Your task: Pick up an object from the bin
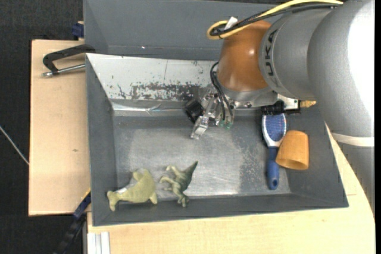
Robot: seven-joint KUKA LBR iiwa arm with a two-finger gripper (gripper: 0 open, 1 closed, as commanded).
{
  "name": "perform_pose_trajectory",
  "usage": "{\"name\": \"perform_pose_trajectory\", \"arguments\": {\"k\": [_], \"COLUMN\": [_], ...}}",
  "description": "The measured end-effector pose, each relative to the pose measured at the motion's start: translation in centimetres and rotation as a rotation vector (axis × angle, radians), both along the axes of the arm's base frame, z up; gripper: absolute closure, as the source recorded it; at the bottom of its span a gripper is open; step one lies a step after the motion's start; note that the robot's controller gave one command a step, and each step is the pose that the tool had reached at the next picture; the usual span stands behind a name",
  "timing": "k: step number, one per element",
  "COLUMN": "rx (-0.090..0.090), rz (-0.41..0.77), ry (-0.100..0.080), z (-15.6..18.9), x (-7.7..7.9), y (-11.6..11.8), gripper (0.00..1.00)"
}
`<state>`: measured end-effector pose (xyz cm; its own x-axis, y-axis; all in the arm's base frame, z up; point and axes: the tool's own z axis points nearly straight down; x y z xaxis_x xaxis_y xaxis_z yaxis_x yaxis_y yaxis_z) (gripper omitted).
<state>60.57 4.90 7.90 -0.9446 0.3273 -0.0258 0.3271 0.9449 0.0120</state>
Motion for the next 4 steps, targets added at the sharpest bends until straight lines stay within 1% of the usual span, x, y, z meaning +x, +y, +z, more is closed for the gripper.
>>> {"name": "perform_pose_trajectory", "arguments": {"k": [1, 2, 3, 4], "rx": [-0.001, -0.001, -0.001, -0.002], "rz": [0.002, 0.004, 0.006, 0.008], "ry": [0.016, 0.020, 0.019, 0.021], "z": [6.2, 8.0, 11.1, 12.2], "x": [0.3, 0.5, 0.7, 0.8], "y": [0.1, 0.2, 0.3, 0.4], "gripper": [1.00, 1.00, 1.00, 1.00]}}
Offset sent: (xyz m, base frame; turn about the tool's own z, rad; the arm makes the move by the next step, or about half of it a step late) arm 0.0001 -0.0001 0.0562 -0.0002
